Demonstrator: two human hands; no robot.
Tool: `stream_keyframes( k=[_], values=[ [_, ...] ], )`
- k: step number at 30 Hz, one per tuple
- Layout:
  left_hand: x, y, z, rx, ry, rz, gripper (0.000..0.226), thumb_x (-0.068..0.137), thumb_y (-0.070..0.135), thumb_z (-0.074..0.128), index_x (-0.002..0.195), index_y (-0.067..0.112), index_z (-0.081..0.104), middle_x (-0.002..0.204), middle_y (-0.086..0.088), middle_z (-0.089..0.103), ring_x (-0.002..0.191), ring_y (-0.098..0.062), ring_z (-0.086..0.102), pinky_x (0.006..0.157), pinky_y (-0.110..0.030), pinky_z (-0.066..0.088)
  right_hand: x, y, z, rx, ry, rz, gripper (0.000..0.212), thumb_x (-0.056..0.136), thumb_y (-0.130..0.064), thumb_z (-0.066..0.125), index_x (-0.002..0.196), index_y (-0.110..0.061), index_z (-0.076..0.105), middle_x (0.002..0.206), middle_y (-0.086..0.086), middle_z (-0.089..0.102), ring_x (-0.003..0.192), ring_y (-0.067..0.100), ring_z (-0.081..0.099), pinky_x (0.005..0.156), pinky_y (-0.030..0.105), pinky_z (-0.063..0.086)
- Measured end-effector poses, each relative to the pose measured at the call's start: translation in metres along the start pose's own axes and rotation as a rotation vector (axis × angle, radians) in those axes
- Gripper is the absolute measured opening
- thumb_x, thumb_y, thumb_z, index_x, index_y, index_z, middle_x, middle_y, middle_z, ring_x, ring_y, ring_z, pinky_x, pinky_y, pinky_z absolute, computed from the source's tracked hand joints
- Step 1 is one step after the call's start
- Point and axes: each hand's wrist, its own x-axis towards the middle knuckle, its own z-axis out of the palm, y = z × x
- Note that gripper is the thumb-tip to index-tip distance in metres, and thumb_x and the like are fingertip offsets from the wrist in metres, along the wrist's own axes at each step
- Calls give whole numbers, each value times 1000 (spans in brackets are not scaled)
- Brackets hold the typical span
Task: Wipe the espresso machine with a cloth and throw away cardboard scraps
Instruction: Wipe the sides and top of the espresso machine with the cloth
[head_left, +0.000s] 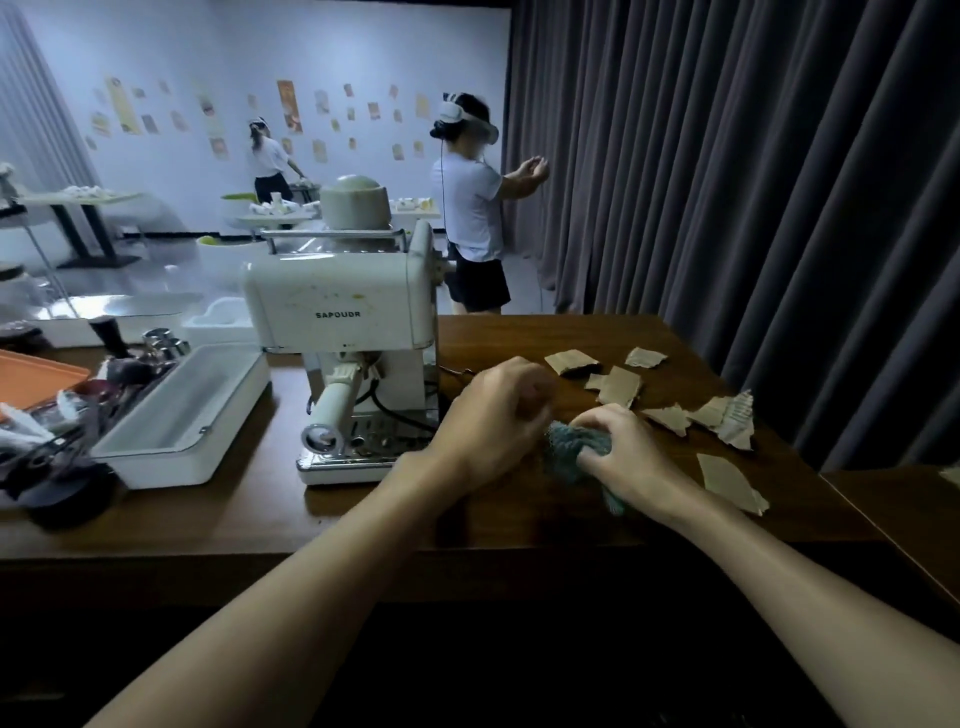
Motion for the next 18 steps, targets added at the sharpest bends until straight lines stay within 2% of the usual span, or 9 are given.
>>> stream_keyframes(
  k=[2,4,7,11,13,16,18],
  values=[
    [5,8,-27,20,87,20,19,92,16,64,110,18,71,111,5,65,98,-9,63,84,-36,58,6,-28,-7,144,-25,-63,27,85,-3,65,109,-16,62,109,3,61,101,13,59,75,15,48],
    [8,15,-53,43,186,24,18,90,11,63,105,16,72,108,2,66,95,-13,65,81,-40,58,12,-57,-13,295,-21,-137,28,87,-1,64,112,-13,61,106,4,64,96,10,62,69,12,51],
    [8,20,-88,70,333,-5,18,89,13,62,104,16,71,108,1,65,94,-14,65,80,-40,58,23,-96,-16,425,-4,-220,30,89,-9,67,118,-10,60,106,1,65,96,9,63,72,10,51],
    [2,1,-129,218,555,-128,28,87,25,59,112,18,68,119,-5,58,110,-24,55,95,-43,48,39,-135,-13,564,18,-274,25,86,-10,72,109,-2,68,99,14,72,87,18,69,77,30,57],
    [-1,-15,-146,333,664,-276,44,82,37,56,123,20,61,128,-9,53,120,-29,48,102,-44,39,46,-148,-9,647,-2,-268,22,87,-9,70,107,1,67,99,17,72,84,18,69,76,30,58],
    [-6,-38,-166,288,653,-393,66,83,52,59,141,23,44,139,-14,44,130,-32,41,109,-47,35,58,-160,-2,689,-28,-281,24,87,-7,69,109,3,65,107,19,69,97,21,68,84,30,56],
    [-8,-49,-176,108,550,-388,71,88,53,65,148,27,36,146,-14,43,134,-29,42,107,-37,34,64,-166,3,697,-41,-293,27,87,-8,70,111,3,64,104,10,68,105,20,64,85,24,54]
  ],
)
